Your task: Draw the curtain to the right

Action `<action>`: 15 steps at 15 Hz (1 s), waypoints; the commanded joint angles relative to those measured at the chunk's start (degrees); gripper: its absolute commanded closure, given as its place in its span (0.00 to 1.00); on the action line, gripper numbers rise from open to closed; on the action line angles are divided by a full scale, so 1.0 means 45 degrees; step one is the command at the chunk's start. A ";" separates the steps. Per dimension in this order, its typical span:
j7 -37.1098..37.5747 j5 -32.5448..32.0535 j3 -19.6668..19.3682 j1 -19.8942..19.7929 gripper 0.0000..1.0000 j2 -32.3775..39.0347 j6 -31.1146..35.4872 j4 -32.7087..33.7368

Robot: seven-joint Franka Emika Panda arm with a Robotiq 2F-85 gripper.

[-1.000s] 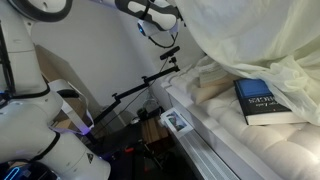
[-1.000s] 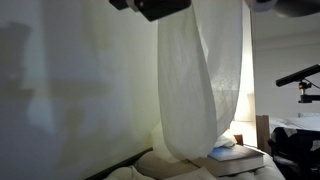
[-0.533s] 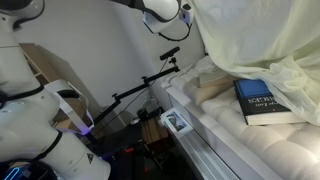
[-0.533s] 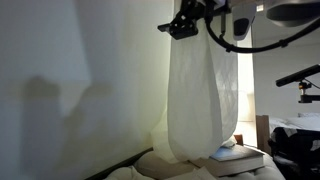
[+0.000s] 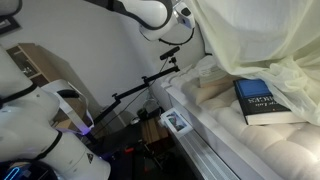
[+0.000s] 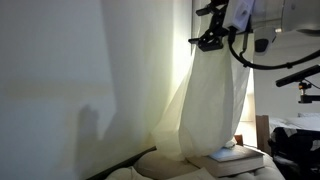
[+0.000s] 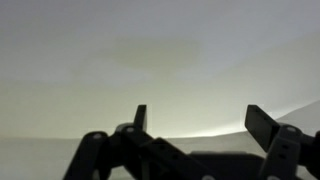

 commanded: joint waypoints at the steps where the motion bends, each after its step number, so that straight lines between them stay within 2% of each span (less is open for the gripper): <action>1: 0.0011 0.0018 -0.0145 0.0137 0.00 -0.0107 -0.0060 -0.0277; 8: 0.0008 0.0018 -0.0125 0.0133 0.00 -0.0291 -0.0114 -0.0725; 12: -0.0541 -0.0007 -0.0026 0.0314 0.00 -0.0033 0.0867 -0.0411; 15: -0.0105 -0.0002 -0.0149 0.0180 0.00 0.0228 0.2679 0.0283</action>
